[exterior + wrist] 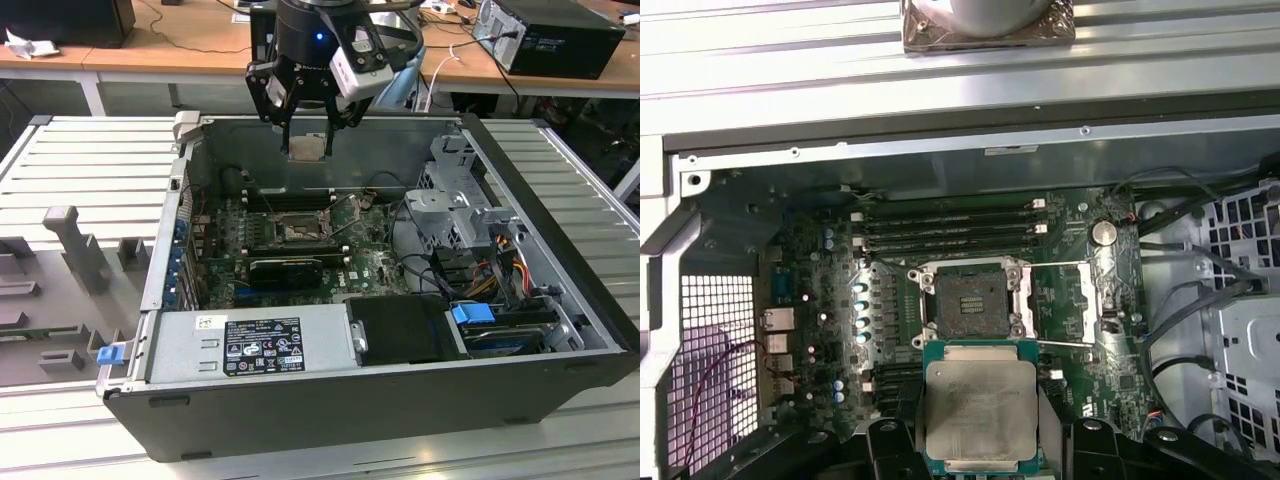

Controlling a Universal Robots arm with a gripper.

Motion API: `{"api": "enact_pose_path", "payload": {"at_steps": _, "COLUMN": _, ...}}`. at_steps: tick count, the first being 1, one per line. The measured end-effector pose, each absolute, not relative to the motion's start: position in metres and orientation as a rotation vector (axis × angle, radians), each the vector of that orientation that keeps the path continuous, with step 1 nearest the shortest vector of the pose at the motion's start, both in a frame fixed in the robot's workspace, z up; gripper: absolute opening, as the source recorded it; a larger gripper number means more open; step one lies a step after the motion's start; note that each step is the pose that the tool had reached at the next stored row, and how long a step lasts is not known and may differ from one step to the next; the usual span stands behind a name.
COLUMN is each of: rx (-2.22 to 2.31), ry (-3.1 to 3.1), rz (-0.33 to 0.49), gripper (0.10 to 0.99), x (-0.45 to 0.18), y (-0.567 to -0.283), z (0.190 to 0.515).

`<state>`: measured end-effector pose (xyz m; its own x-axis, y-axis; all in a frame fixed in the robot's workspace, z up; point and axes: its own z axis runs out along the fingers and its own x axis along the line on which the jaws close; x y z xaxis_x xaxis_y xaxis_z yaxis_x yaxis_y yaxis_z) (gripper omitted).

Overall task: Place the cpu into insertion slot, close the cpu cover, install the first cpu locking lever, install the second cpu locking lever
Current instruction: 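Place the cpu into insertion slot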

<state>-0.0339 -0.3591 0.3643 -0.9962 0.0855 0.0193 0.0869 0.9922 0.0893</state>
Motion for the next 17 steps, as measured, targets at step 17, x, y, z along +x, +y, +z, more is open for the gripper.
{"api": "enact_pose_path", "payload": {"at_steps": 17, "rx": -0.362, "ry": -3.108, "rz": -0.143, "gripper": 0.537, "x": -0.034, "y": -0.3591, "z": 0.3643}}
